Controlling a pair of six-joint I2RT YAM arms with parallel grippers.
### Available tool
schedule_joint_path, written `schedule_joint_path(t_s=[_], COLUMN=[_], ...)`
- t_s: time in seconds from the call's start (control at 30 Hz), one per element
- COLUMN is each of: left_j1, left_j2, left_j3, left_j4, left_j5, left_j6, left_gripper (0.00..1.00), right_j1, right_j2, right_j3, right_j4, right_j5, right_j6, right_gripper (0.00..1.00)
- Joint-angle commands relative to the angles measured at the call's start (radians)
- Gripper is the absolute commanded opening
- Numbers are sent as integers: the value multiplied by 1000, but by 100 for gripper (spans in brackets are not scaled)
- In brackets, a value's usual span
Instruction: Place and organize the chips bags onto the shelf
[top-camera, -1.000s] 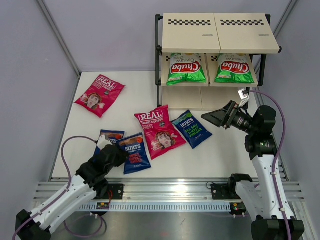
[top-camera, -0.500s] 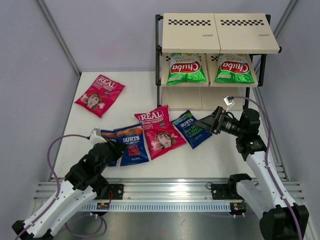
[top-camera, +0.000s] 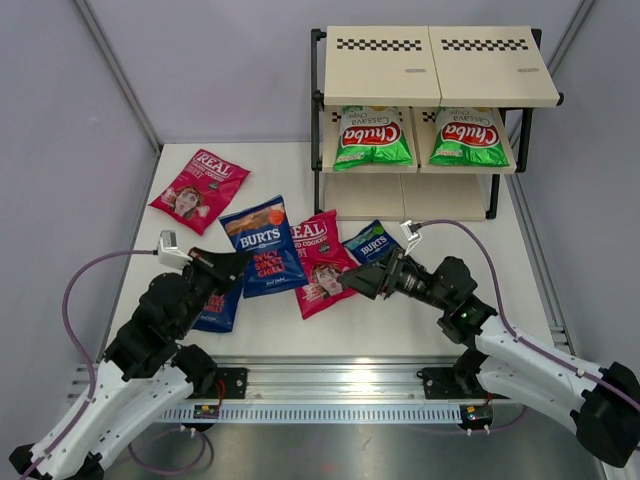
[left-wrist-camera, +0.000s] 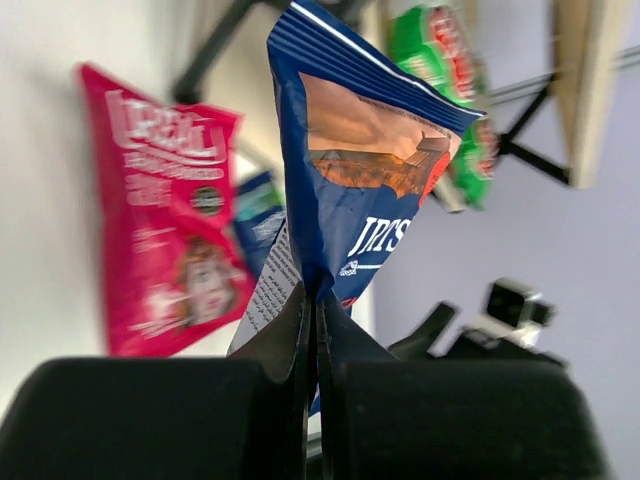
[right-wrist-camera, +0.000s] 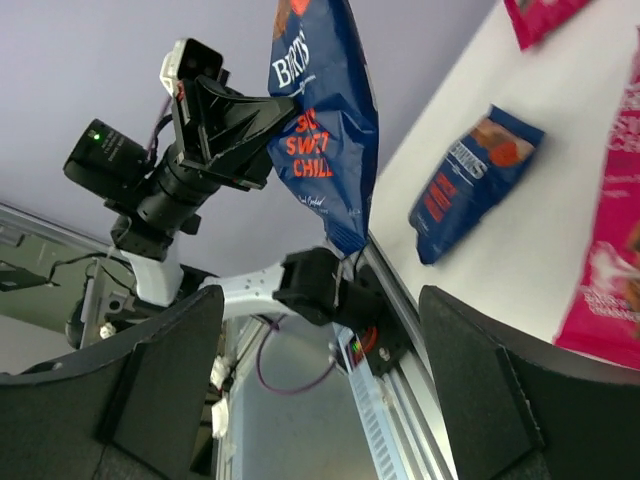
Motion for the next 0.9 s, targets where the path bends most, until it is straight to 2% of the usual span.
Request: schedule_joint_path(t_s=[0.0, 0.17, 0.23, 0.37, 0.5, 0.63, 0.7, 0.87], left_j1=[2, -1, -9, -76, -191, -318, -345, -384], left_j2=[40, 103, 111, 129, 164, 187, 198, 230], left_j3=[68, 44, 5, -32, -29, -35, -38, -49], left_j4=[240, 485, 592, 700, 763, 798, 801, 811], left_j5=[82, 132, 126, 31, -90, -203, -239, -272], left_j6=[-68, -194, -268, -351, -371, -387, -407, -440], left_gripper=[0, 0, 0, 0, 0, 0, 0, 0], right_j1=[120, 305, 386, 474, 520, 528, 528, 528], right_j2=[24, 104, 129, 181, 245, 255, 253, 212], right_j3=[-33, -78, -78, -30, 2, 31, 23, 63], right_j4=[271, 487, 578, 638, 736, 756, 818, 762], right_j5=[258, 450, 505, 597, 665, 729, 742, 722], right_j6=[-15, -78, -166, -288, -391, -481, -506, -570], right_gripper=[86, 85, 85, 85, 84, 80, 79, 78])
